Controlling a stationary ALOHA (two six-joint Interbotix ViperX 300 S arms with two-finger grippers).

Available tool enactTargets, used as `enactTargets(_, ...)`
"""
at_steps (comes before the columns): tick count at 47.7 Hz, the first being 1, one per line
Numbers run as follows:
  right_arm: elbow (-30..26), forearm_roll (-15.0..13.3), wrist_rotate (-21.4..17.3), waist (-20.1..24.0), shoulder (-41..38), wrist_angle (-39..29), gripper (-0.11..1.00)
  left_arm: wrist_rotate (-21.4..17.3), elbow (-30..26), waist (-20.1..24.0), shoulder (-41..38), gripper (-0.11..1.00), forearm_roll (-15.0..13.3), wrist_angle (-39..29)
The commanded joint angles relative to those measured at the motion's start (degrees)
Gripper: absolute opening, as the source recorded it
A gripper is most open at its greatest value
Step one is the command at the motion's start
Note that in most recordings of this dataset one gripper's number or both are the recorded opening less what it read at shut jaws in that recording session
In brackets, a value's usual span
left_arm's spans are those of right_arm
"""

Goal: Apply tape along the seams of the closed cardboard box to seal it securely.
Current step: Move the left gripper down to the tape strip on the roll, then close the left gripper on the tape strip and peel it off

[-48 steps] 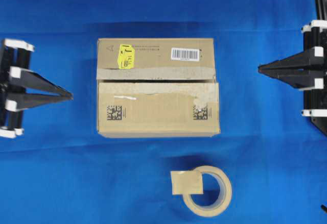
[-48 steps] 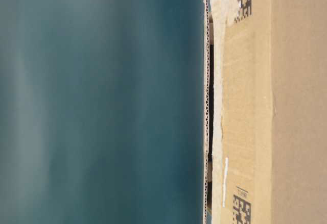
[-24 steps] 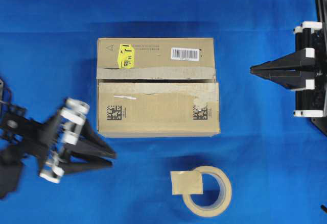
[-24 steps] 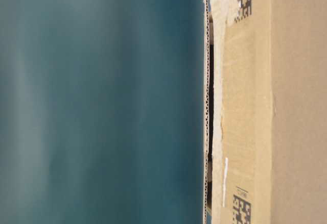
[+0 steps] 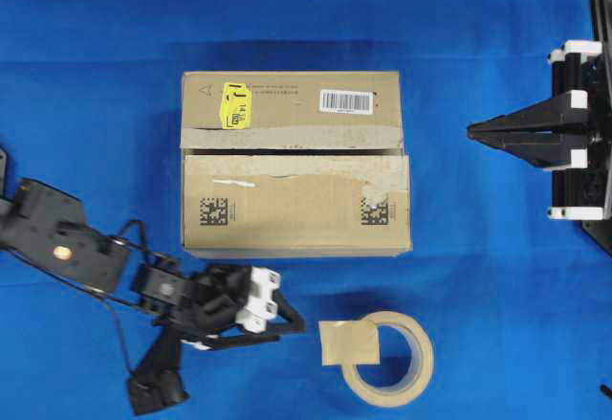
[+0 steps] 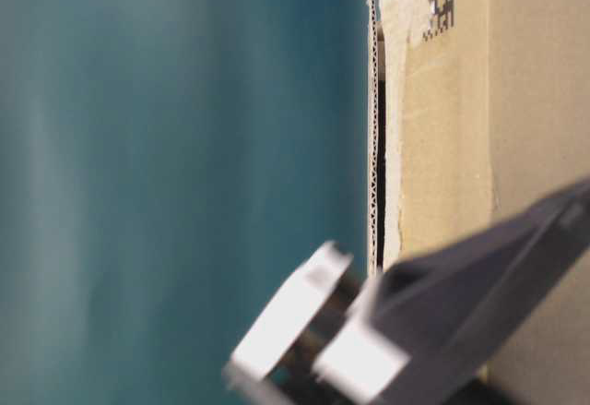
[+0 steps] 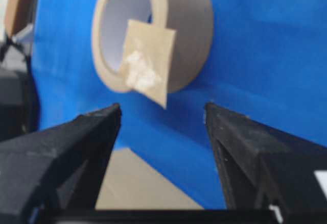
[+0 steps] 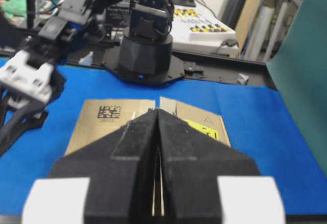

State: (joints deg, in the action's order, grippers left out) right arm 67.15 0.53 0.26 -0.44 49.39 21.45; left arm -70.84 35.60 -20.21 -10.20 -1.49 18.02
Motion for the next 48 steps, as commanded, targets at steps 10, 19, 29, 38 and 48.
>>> enactTargets(10, -1.49, -0.26, 0.09, -0.09, -0.09, -1.67, -0.01, -2.81, -6.33, 1.67, -4.39, 0.62, -0.35, -0.09)
enactTargets(19, -1.49, -0.26, 0.09, 0.00, -0.09, -2.90, -0.01, -2.81, -7.65, 1.85, -5.63, 0.61, -0.44, -0.09)
enactTargets(29, -1.49, -0.26, 0.09, 0.00, 0.00, -3.08, -0.01, -2.90, -8.61, 1.76, -6.33, 0.61, -0.44, -0.09)
enactTargets(38, -1.49, -0.26, 0.09, 0.00, 0.00, -3.08, -0.01, -2.90, -9.14, 1.05, -6.59, 0.53, -0.44, -0.18)
enactTargets(48, -1.49, -0.26, 0.09, 0.00, 0.00, -3.08, -0.01, -2.29, -9.14, 0.79, -6.59, 0.09, -0.44, -1.67)
